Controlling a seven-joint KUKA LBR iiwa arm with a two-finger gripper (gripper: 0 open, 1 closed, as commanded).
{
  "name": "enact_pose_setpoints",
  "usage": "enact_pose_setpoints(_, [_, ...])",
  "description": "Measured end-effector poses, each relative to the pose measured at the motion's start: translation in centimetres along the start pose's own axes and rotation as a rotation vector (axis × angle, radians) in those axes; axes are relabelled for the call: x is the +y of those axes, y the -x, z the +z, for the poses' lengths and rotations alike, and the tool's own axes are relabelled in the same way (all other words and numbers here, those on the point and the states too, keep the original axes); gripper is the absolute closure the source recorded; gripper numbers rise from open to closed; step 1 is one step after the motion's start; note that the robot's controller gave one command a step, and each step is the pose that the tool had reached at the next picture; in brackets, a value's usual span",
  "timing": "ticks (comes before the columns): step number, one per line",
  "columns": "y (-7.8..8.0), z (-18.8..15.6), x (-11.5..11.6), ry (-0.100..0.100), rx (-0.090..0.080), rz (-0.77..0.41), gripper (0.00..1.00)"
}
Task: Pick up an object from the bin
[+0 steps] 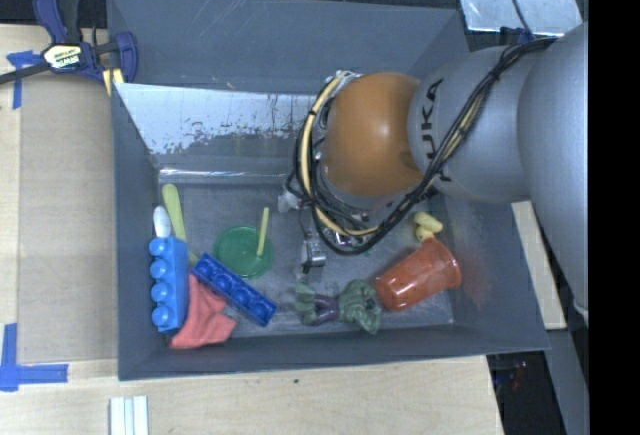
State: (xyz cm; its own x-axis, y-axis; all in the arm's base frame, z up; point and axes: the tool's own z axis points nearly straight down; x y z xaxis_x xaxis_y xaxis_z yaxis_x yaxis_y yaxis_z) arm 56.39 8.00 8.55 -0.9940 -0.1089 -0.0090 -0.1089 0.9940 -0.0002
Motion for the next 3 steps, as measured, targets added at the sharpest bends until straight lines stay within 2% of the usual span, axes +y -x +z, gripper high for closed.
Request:
enact_pose_setpoints(1, [-0.5, -5.3, -2.0, 0.001, 0.003, 0.129, 0.00])
enact_pose_setpoints(2, [-1.2, -9.8, -5.2, 0.003, 0.000, 0.167, 0.00])
enact_pose_setpoints(3, [-3.4, -11.3, -8.2, 0.002, -0.003, 0.139, 0.00])
